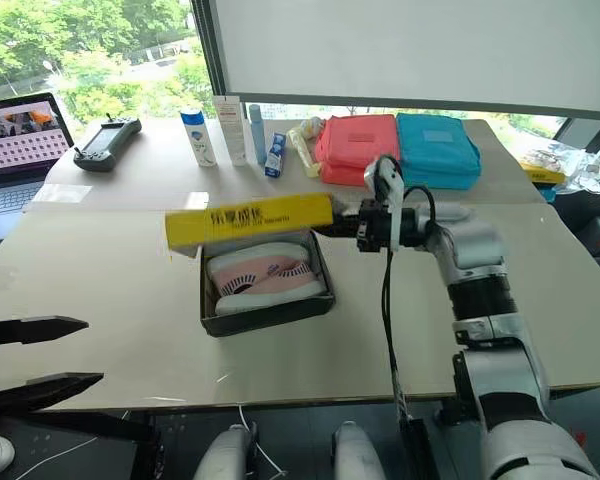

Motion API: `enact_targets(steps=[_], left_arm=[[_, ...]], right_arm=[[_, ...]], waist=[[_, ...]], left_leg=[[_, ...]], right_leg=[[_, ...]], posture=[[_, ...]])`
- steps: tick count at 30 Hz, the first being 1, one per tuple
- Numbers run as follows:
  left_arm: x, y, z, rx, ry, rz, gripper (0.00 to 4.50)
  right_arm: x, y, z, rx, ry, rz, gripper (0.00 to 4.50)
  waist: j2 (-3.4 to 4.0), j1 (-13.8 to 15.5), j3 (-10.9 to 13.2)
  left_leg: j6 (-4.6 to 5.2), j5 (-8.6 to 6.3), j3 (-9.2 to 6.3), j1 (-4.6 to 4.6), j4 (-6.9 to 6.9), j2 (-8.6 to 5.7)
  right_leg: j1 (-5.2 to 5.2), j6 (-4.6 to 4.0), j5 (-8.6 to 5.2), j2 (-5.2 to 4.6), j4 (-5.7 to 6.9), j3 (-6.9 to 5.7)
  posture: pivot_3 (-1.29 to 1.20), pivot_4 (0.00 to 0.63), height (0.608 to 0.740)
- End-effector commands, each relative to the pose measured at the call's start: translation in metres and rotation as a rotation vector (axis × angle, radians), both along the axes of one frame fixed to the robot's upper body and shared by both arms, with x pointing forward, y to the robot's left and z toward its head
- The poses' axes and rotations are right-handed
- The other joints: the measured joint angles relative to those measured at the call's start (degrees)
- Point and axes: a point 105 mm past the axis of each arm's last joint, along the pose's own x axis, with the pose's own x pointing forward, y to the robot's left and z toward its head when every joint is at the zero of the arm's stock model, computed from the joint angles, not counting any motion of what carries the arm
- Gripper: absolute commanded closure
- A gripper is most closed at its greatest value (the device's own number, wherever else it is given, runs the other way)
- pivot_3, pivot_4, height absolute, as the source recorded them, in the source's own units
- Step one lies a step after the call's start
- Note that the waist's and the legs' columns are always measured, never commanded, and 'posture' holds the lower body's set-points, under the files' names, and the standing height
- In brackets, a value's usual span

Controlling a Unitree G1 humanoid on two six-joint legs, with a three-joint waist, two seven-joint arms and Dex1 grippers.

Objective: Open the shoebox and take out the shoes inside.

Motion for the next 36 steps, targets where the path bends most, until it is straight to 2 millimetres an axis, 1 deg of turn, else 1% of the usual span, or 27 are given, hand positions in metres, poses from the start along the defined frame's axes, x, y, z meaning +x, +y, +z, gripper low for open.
enact_targets(steps=[1, 3, 5, 8, 12, 14, 15, 16, 17, 18, 20, 22, 23, 24, 26, 30, 34, 36], left_arm=[[0.000, -0.004, 0.001, 0.004, -0.042, -0.014, 0.00], [0.001, -0.007, -0.001, -0.003, -0.044, -0.019, 0.00], [0.002, -0.010, -0.003, -0.010, -0.051, -0.024, 0.00], [0.004, -0.010, -0.004, -0.017, -0.061, -0.021, 0.00], [0.010, -0.011, -0.007, -0.018, -0.058, -0.029, 0.00], [0.015, -0.011, -0.007, -0.018, -0.067, -0.037, 0.00], [0.018, -0.011, -0.007, -0.018, -0.071, -0.038, 0.00], [0.022, -0.011, -0.007, -0.015, -0.079, -0.040, 0.00], [0.025, -0.012, -0.007, -0.014, -0.082, -0.042, 0.00], [0.028, -0.012, -0.007, -0.014, -0.084, -0.045, 0.00], [0.032, -0.016, -0.008, -0.020, -0.085, -0.067, 0.00], [0.035, -0.019, -0.010, -0.023, -0.087, -0.077, 0.00], [0.037, -0.020, -0.011, -0.023, -0.089, -0.080, 0.00], [0.038, -0.021, -0.012, -0.026, -0.092, -0.081, 0.00], [0.040, -0.023, -0.014, -0.031, -0.098, -0.083, 0.00], [0.043, -0.026, -0.014, -0.066, -0.127, -0.062, 0.00], [0.046, -0.020, -0.019, -0.052, -0.134, -0.004, 0.00], [0.046, -0.019, -0.020, -0.055, -0.135, 0.006, 0.00]], right_arm=[[0.024, 0.006, 0.003, -0.026, -0.101, -0.112, 4.41], [0.028, 0.013, 0.002, -0.050, -0.138, -0.119, 4.41], [0.022, 0.017, 0.003, -0.078, -0.158, -0.062, 4.41], [0.005, 0.013, 0.010, -0.117, -0.170, 0.044, 4.41], [-0.028, 0.007, 0.026, -0.190, -0.185, 0.212, 4.41], [-0.042, 0.006, 0.035, -0.231, -0.192, 0.277, 3.90], [-0.047, 0.007, 0.036, -0.269, -0.208, 0.307, 3.73], [-0.051, 0.008, 0.036, -0.313, -0.228, 0.329, 3.34], [-0.053, 0.009, 0.035, -0.356, -0.251, 0.341, 3.12], [-0.053, 0.012, 0.034, -0.393, -0.269, 0.349, 2.69], [-0.057, 0.021, 0.027, -0.470, -0.298, 0.404, 2.05], [-0.060, 0.030, 0.021, -0.486, -0.290, 0.449, 1.33], [-0.060, 0.033, 0.017, -0.483, -0.282, 0.458, 0.95], [-0.056, 0.036, 0.009, -0.483, -0.264, 0.460, 0.73], [-0.051, 0.038, -0.001, -0.491, -0.246, 0.455, 0.05], [-0.042, 0.040, -0.010, -0.498, -0.215, 0.443, 0.05], [-0.038, 0.039, -0.014, -0.505, -0.173, 0.461, 0.05], [-0.035, 0.039, -0.015, -0.507, -0.164, 0.461, 0.05]], waist=[[0.01, 0.11, 0.01], [0.01, 0.11, 0.01], [0.01, 0.14, 0.01], [0.03, 0.21, 0.02], [0.09, 0.30, 0.06], [0.09, 0.29, 0.06], [0.09, 0.27, 0.06], [0.09, 0.16, 0.06], [0.09, 0.07, 0.05], [0.09, 0.01, 0.05], [0.10, 0.00, 0.06], [0.10, -0.04, 0.06], [0.10, -0.01, 0.06], [0.10, 0.06, 0.06], [0.09, 0.17, 0.05], [0.08, 0.37, 0.06], [0.08, 0.32, 0.06], [0.08, 0.22, 0.06]], left_leg=[[0.00, 0.00, 0.00, 0.04, 0.02, 0.00], [0.00, 0.00, 0.01, -0.03, 0.01, 0.00], [0.00, 0.00, 0.03, -0.15, 0.02, -0.01], [0.03, 0.02, 0.03, -0.18, -0.01, 0.00], [0.03, 0.02, 0.04, -0.17, -0.04, 0.03], [0.02, 0.01, 0.04, -0.15, -0.04, 0.04], [0.01, 0.01, 0.04, -0.12, -0.03, 0.05], [0.01, 0.01, 0.04, -0.12, -0.02, 0.05], [0.00, 0.00, 0.04, -0.10, -0.02, 0.05], [-0.01, 0.00, 0.06, -0.02, -0.01, 0.06], [-0.02, -0.01, 0.06, 0.02, -0.02, 0.07], [-0.04, -0.02, 0.08, 0.03, -0.03, 0.07], [-0.04, -0.02, 0.09, 0.02, -0.03, 0.09], [-0.04, -0.02, 0.10, 0.02, -0.03, 0.09], [-0.04, -0.02, 0.11, -0.02, -0.05, 0.11], [-0.02, -0.01, 0.16, -0.11, -0.03, 0.10], [-0.02, -0.01, 0.16, -0.12, 0.01, 0.10], [-0.03, -0.01, 0.16, -0.10, 0.03, 0.10]], right_leg=[[-0.04, 0.00, 0.00, -0.01, 0.00, -0.02], [-0.01, 0.00, 0.00, -0.02, -0.05, -0.04], [0.07, 0.01, 0.01, -0.02, -0.05, -0.01], [0.05, 0.00, -0.01, 0.00, -0.02, -0.02], [0.02, -0.01, -0.06, 0.02, -0.01, -0.02], [0.03, -0.01, -0.07, 0.03, 0.00, -0.02], [0.04, -0.02, -0.07, 0.04, 0.02, -0.02], [0.02, -0.02, -0.06, 0.04, 0.04, -0.02], [0.00, -0.03, -0.05, 0.04, 0.06, -0.02], [0.00, -0.05, -0.03, 0.03, 0.08, -0.01], [0.00, -0.06, -0.02, 0.02, 0.08, -0.02], [-0.07, -0.07, -0.02, 0.01, 0.08, -0.02], [-0.05, -0.07, -0.01, 0.01, 0.08, -0.02], [-0.04, -0.08, -0.01, 0.01, 0.09, -0.01], [-0.05, -0.08, -0.02, 0.04, 0.08, -0.03], [-0.06, -0.07, -0.02, 0.03, 0.05, -0.03], [-0.06, -0.05, -0.02, 0.04, 0.08, -0.03], [-0.06, -0.04, -0.01, 0.04, 0.13, -0.03]], posture=[[0.00, 0.150, 0.715], [0.00, 0.150, 0.715], [0.00, 0.150, 0.715], [0.00, 0.150, 0.715], [0.00, 0.150, 0.715], [0.00, 0.150, 0.715], [0.00, 0.150, 0.715], [0.00, 0.150, 0.715], [0.00, 0.150, 0.715], [0.00, 0.150, 0.715], [0.00, 0.150, 0.715], [0.00, 0.150, 0.715], [0.00, 0.150, 0.715], [0.00, 0.150, 0.715], [0.00, 0.150, 0.715], [0.00, 0.150, 0.715], [0.00, 0.150, 0.715], [0.00, 0.150, 0.715]])
